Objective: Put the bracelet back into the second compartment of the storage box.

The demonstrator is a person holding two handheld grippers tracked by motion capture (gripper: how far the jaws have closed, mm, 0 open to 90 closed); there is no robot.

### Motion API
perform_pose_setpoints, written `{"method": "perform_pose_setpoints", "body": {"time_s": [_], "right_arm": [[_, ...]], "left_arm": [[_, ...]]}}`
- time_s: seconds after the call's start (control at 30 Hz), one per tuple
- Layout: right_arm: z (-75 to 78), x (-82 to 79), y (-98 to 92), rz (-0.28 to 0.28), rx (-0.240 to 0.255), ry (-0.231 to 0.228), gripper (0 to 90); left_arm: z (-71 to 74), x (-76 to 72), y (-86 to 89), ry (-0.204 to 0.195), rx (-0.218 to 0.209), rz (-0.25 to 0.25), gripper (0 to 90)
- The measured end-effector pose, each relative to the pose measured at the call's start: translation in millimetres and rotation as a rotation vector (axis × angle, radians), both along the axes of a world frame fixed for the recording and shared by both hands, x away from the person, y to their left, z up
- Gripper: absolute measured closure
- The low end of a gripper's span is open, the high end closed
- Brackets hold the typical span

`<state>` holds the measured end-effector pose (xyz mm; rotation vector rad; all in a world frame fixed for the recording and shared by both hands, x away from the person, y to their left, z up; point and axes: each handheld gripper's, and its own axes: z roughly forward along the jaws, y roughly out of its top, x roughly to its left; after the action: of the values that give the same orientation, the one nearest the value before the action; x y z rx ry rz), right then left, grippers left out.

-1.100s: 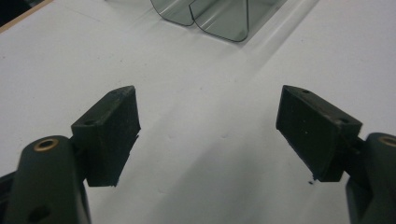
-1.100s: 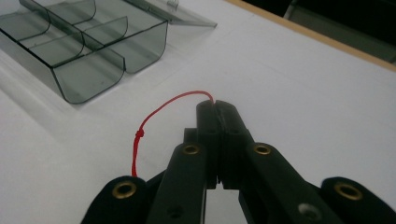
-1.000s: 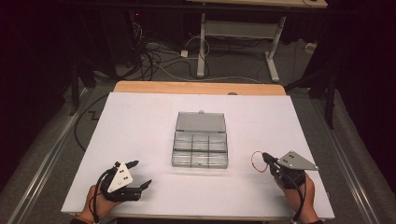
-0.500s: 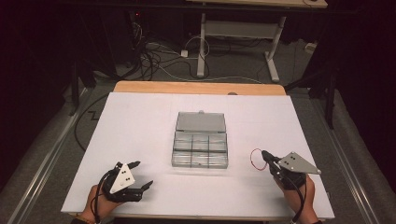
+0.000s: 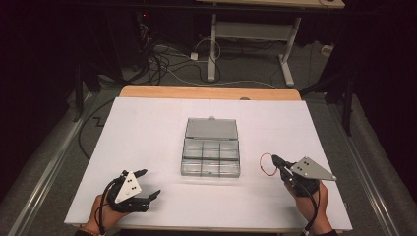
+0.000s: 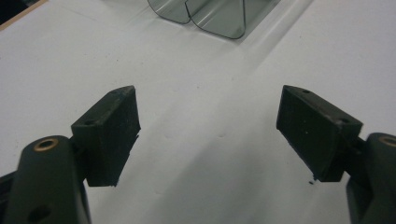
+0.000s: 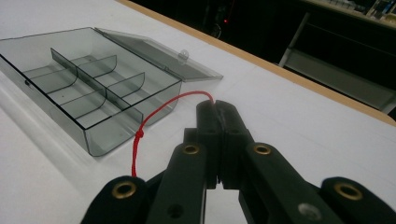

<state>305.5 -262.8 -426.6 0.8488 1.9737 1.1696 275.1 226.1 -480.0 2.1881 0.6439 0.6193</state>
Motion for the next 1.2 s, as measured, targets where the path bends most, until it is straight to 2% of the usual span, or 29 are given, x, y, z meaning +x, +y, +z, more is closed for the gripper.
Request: {"method": "perform_pose_setpoints", "body": {"time_s": [0.37, 0.43, 0.5, 1.2], "right_arm": [[8.4, 4.9, 9.1, 0.018, 0.014, -0.022, 90.0], [10.0, 6.6, 12.3, 0.025, 0.016, -0.027, 90.0], [11.1, 8.5, 16.3, 0.033, 0.015, -0.031, 90.0], [15.8, 27.2, 55.1, 0.113, 0.003, -0.041, 90.0]], "left_arm": [[-0.9, 0.2, -0.1, 0.007, 0.0, 0.001, 20.5], [-1.0, -0.1, 0.2, 0.019, -0.007, 0.002, 20.5], [-0.9, 0.3, 0.4, 0.008, 0.001, 0.002, 20.5], [-0.6, 0.5, 0.5, 0.009, 0.0, 0.005, 20.4]]}}
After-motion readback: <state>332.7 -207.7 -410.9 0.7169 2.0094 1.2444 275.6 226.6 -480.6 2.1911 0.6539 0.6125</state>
